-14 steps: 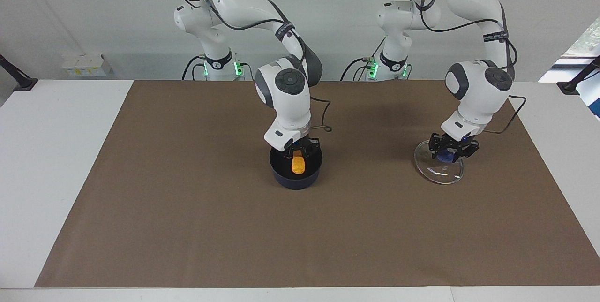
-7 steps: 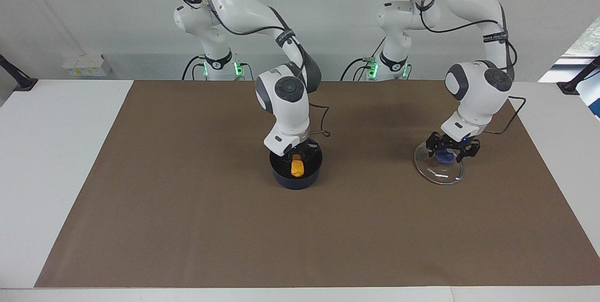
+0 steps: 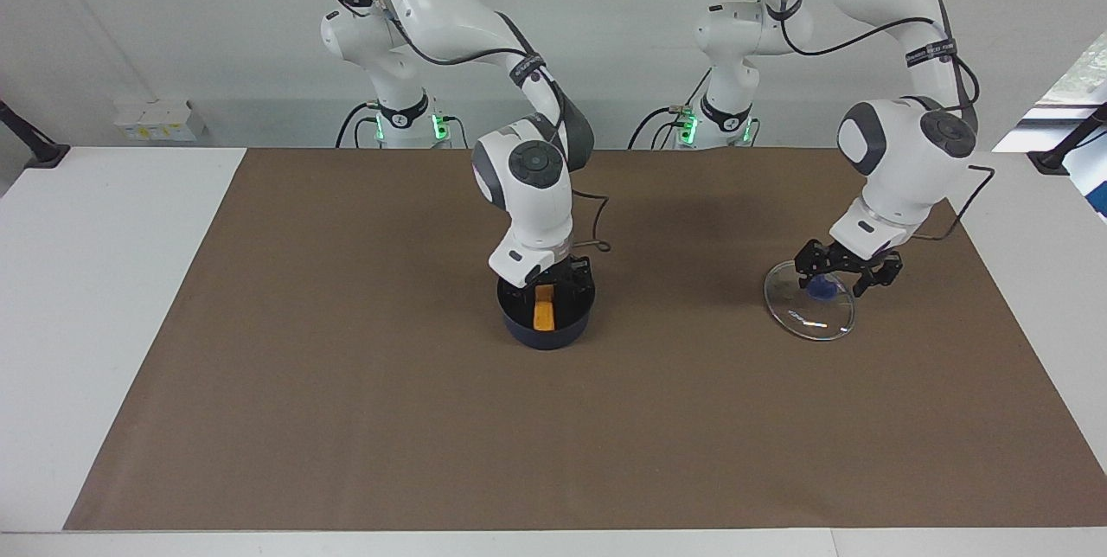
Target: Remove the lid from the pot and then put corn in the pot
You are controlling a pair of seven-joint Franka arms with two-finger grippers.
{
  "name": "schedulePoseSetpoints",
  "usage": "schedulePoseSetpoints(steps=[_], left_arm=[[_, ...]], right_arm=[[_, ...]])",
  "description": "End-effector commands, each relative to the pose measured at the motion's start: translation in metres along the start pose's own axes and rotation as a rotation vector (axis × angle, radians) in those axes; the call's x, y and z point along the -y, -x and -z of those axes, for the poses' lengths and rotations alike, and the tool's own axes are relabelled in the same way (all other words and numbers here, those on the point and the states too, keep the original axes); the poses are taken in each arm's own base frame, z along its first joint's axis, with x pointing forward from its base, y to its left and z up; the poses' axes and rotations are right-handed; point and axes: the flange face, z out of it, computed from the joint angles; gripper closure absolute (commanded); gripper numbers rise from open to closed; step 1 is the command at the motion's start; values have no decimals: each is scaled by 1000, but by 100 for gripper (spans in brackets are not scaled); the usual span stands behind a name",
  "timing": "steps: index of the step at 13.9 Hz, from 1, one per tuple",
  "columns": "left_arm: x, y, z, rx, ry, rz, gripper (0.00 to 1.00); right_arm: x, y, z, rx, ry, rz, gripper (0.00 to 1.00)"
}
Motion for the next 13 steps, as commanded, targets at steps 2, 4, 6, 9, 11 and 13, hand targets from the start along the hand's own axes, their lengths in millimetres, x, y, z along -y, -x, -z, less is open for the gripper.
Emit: schedulePoseSetpoints(steps=[2,4,6,9,11,13], left_arm=[[-31,-21,59,57,22,66,0],[-44,-25,92,84,20,93,0],[-50,-24,120,99,8,100,0],[-52,-16,145,123,8,103,0],[-51,-11,159,123,1,102,0],[-52,-9,172,120,-14,95,0]], right_arm=[[-45,-10,81,-60,-19,-69,0],[-84,-14,132,-83,-24,-120,0],[-114,-8,172,-75,-17,-154,0],[-174,10,238,-79,-17,-231,0],[-209,30,275,-67,-9,-212,0],[-238,45,305,-43,0,-195,0]])
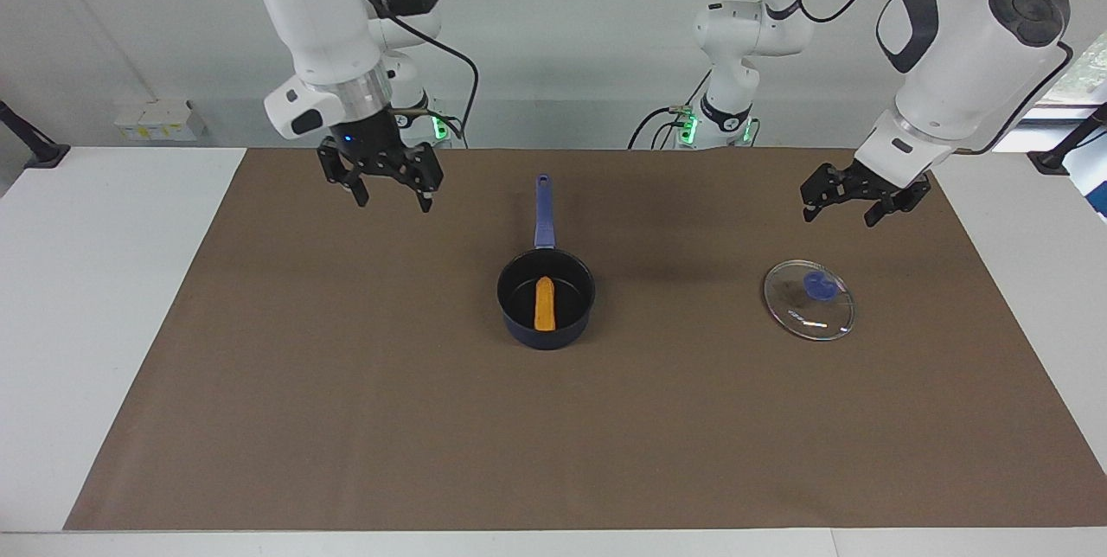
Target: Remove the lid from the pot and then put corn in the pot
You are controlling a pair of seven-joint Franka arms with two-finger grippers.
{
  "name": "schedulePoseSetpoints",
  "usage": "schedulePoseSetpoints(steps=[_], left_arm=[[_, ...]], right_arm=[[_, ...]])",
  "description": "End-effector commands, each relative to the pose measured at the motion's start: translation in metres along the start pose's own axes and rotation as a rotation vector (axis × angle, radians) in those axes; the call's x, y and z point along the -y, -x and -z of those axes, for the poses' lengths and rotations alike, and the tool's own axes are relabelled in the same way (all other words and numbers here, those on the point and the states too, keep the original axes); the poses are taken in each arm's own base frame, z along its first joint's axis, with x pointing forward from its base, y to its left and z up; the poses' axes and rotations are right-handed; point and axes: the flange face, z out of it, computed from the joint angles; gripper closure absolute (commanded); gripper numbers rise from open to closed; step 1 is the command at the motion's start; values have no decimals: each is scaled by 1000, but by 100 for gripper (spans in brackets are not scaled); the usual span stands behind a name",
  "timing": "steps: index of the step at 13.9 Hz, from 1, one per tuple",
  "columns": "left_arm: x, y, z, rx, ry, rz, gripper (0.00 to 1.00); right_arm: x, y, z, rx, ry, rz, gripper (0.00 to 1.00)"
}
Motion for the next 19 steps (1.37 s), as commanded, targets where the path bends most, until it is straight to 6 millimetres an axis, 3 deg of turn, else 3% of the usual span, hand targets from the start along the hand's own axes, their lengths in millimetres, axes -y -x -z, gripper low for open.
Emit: schedulePoseSetpoints(steps=[1,4,5,7,8,10,12,13,15,19], left_arm=[[0,6,15,9,-32,5,0],[7,17,33,-14,-29,19,0],[9,18,31,-14,-25,23,0],[12,21,33,-15,-23,32,0],[13,21,33,-13,-23,26,0],[20,25,31,11,-22,38,0],[35,27,32,21,-21,60,0],[40,27,34,17,-23,66,0],[40,32,37,28,-23,66,0],[27,42,42,46,-20,45,0]], right_arm=[[-36,12,38,26,17,48,0],[-86,27,73,46,23,79,0],[-110,34,87,50,26,67,0],[-136,40,110,40,44,99,0],[-137,42,111,33,70,116,0],[-136,39,84,68,81,132,0],[-134,37,83,39,76,137,0],[-131,46,81,53,74,139,0],[-130,60,78,65,73,147,0],[-143,56,79,59,79,161,0]])
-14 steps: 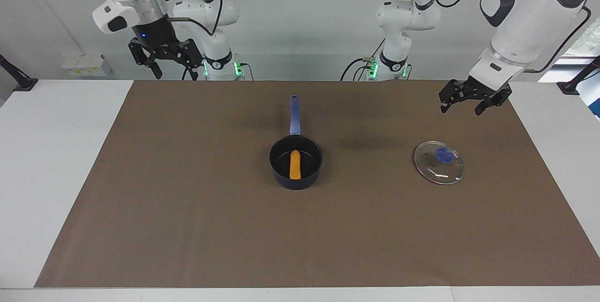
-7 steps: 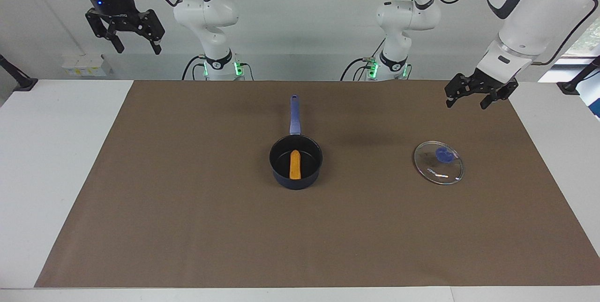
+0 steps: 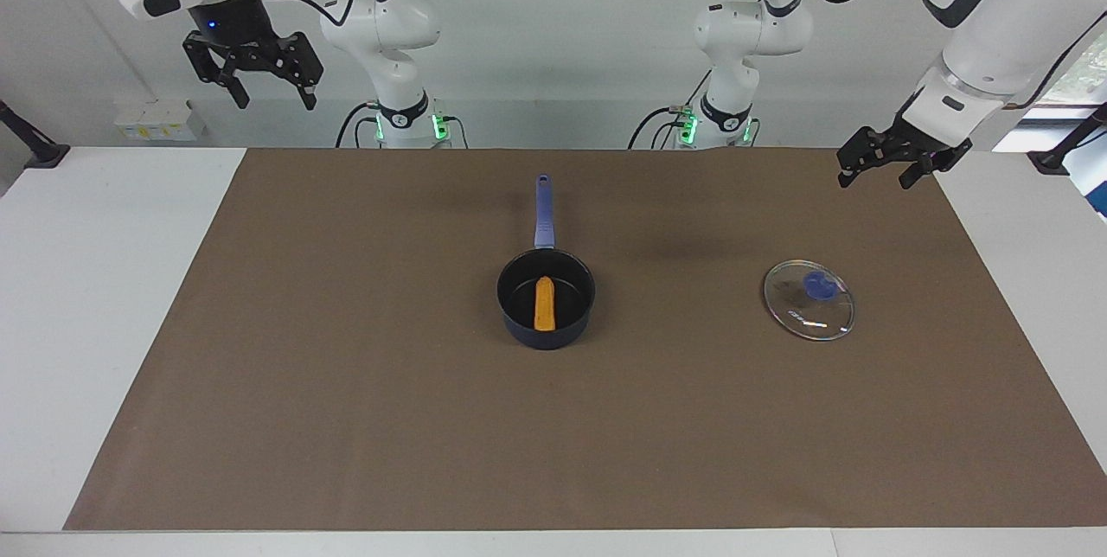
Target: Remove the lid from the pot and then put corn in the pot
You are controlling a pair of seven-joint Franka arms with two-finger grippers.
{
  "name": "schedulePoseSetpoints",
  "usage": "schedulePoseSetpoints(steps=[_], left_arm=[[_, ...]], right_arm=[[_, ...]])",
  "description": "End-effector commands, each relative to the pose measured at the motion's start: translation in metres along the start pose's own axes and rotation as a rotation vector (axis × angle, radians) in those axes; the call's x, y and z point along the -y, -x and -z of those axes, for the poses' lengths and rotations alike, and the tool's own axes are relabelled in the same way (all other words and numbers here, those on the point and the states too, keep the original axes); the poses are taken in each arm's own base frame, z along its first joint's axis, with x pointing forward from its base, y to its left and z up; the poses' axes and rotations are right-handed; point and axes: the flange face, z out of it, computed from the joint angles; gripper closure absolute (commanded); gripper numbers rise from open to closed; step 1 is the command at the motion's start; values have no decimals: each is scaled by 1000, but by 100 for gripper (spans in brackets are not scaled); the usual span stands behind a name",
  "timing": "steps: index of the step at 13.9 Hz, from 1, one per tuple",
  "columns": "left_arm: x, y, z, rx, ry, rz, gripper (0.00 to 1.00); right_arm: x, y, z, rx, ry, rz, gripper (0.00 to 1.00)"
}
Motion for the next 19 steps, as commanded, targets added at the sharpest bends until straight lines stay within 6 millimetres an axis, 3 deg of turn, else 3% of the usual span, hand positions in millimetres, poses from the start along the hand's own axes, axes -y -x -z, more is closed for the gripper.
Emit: schedulePoseSetpoints(steps=[1,19], left_arm=[[-7,7,6,1,-17,-17,0],[-7,7,6,-8,-11,-21,0]], right_arm=[[-10,5,-3,-14,25,33,0],[3,-3,-4,-45,32,51,0]])
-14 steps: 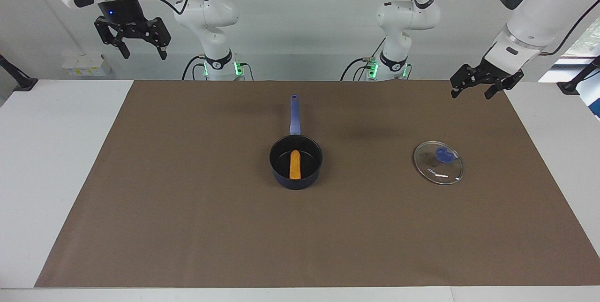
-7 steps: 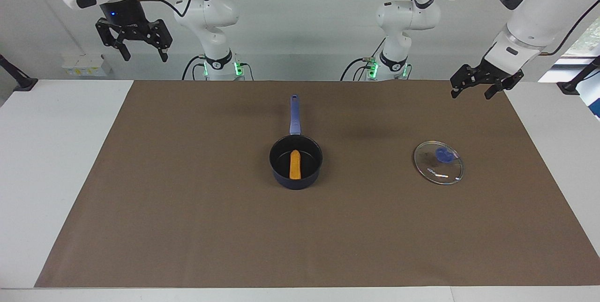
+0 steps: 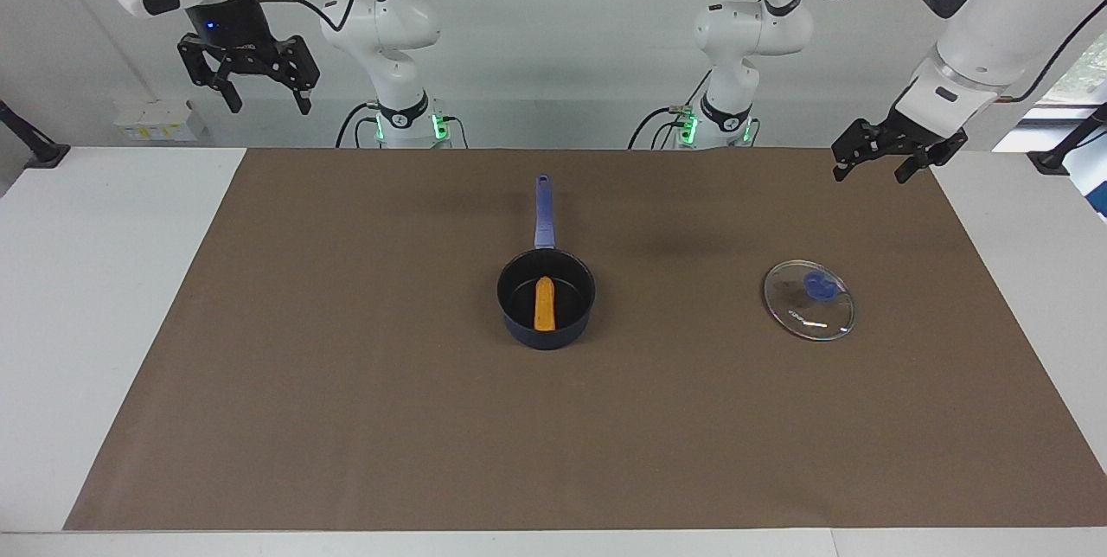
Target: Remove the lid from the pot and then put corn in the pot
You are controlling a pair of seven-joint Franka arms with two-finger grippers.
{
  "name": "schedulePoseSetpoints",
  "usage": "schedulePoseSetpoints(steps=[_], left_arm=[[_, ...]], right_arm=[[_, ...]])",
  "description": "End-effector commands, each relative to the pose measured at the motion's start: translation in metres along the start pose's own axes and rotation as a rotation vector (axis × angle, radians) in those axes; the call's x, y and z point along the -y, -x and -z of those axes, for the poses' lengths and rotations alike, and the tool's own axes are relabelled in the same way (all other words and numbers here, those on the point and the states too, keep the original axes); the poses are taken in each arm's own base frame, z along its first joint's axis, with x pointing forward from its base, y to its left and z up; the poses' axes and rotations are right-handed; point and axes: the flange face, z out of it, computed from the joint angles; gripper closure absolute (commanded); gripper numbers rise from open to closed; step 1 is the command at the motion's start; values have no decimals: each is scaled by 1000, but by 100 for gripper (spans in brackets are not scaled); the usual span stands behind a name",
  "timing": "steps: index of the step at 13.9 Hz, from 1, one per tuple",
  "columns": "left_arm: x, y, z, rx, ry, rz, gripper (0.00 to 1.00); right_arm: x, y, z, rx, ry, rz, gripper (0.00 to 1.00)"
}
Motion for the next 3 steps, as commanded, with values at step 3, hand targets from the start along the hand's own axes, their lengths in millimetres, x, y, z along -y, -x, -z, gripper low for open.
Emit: schedulePoseSetpoints(steps=[3], left_arm=[[-3,5,3,-2,-10,-11,0]], right_arm=[[0,3,-2,-3,1,23,0]])
